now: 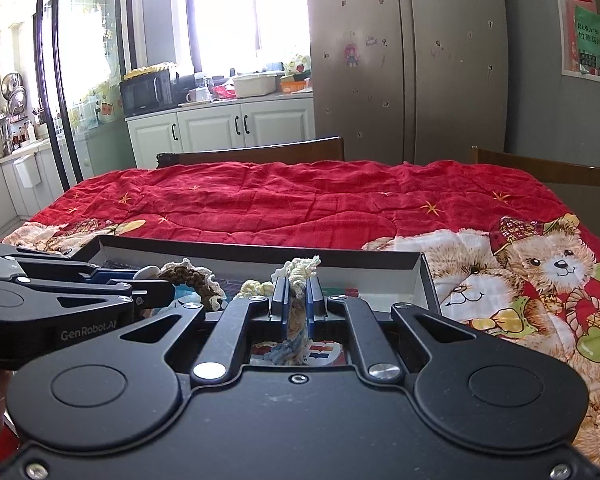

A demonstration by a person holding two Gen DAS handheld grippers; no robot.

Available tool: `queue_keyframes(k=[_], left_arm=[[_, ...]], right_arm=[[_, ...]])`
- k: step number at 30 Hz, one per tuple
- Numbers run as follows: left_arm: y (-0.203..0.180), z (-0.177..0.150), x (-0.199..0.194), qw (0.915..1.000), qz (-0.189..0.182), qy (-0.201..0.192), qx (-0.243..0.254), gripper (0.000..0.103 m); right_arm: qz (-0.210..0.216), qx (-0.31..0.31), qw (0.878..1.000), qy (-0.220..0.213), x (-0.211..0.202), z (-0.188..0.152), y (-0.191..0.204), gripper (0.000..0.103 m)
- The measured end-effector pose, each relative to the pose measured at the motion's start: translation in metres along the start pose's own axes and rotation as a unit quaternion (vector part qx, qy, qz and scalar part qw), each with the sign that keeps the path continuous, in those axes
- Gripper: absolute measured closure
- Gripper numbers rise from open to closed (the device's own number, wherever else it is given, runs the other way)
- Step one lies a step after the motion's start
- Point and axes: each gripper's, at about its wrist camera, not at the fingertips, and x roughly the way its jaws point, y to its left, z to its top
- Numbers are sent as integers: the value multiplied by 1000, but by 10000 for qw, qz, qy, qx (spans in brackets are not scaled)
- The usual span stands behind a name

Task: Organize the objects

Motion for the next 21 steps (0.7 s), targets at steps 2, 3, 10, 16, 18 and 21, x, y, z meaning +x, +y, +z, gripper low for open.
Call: queue_keyframes(k=[2,3,10,16,18,21], left_arm=[[0,0,1,10000,14,23,7,88],[0,-1,2,10000,17,38,12,88],[-2,-2,3,9999,47,72,58,87],[-2,-2,5,9999,55,87,49,87],[-1,-2,5,9999,60,98,43,87],[-1,-2,6,9999,72,114,38,87]], right_arm=[[-3,7,10000,28,0,-1,0,95],[-3,17,10000,34,1,-1,0,95],[1,54,9998,177,5,-1,-2,94],[16,56,9997,243,8,-1,-3,94],[15,37,9996,264,9,-1,-2,94],[20,17,9995,307,9,-1,-1,94]])
